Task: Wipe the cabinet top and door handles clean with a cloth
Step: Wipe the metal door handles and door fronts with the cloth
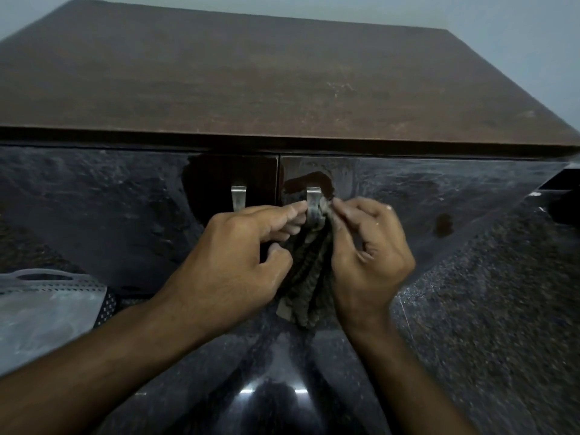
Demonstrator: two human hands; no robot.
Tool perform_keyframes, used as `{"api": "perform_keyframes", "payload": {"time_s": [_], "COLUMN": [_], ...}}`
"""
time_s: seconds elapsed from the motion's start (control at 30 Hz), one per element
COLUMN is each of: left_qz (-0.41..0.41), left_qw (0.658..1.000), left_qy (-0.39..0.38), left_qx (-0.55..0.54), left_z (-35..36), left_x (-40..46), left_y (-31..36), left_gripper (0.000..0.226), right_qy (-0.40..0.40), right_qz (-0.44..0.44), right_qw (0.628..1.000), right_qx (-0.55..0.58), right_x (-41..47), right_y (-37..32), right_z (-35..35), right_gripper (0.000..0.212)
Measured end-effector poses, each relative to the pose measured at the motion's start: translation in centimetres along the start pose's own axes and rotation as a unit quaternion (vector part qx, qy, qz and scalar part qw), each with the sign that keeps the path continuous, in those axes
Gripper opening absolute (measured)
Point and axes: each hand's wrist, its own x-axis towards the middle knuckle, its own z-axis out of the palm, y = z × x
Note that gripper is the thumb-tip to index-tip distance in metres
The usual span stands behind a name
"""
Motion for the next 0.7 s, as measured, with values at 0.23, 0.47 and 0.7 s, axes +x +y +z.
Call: {"api": "perform_keyframes", "payload": {"time_s": [0.23,0.47,0.7], "left_qz": [-0.031,-0.032,-0.018], "left_qw": [0.999,0.999,0.999], "left_qy": [0.000,-0.010,0.018], "left_qx": [-0.018,-0.011,-0.041], "left_z": [0.2,0.3,-0.1], "left_x": [0.1,0.0,0.2], "left_y": [-0.7,-0.4,-0.3], "left_gripper": [0.048,0.049,0.050], "right_qy": [0.019,0.027,0.055], "right_qz": [-0.096,-0.059,-0.087], "right_qw": [0.995,0.998,0.995], "right_qx": [-0.012,-0.021,-0.016], "right_x": [-0.4,0.1,1.4], "right_y": [1.5,0.7,-0.1], "right_z": [0.7,-0.1,0.7], "right_gripper": [0.005,0.007,0.003]}}
